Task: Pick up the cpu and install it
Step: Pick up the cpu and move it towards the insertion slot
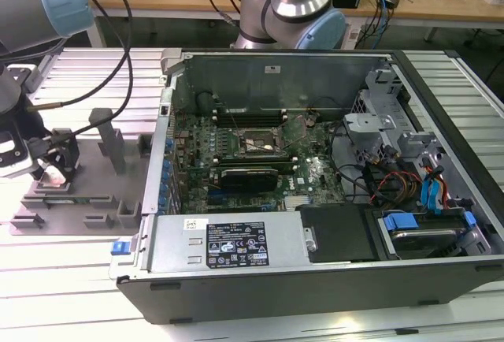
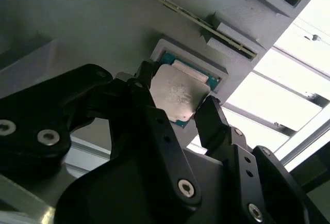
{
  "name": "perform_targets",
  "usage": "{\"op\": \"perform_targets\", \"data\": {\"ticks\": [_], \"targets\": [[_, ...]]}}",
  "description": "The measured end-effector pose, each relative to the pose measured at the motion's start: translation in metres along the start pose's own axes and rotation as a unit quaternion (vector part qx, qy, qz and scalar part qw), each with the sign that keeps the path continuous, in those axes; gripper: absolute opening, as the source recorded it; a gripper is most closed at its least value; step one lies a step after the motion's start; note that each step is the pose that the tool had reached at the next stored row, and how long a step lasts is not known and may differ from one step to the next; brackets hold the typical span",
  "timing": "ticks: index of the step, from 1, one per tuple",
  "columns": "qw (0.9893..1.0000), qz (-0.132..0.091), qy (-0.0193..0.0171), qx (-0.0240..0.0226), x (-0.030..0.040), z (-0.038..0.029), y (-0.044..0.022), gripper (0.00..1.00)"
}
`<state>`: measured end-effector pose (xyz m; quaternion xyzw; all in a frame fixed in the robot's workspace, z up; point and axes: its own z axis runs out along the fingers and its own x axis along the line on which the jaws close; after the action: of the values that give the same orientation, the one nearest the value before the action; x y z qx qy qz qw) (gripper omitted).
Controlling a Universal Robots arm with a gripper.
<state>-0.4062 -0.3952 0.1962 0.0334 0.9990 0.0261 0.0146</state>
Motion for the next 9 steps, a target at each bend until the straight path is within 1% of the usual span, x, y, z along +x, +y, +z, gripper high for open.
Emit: {"op": "perform_targets", "data": {"ticks": [2,3,5,9], "targets": [[1.0000,0.000,0.0000,0.0000,0.0000,0.0000,0.0000,0.61],[1.0000,0.000,0.0001,0.0000,0.0000,0.0000,0.0001,0.67],[0.9999,-0.013,0.0007,-0.0003,0.0002,0.0020,0.0008,0.67],[0.9998,-0.021,0.0011,-0.0006,0.0005,0.0056,0.0042,0.67]]}}
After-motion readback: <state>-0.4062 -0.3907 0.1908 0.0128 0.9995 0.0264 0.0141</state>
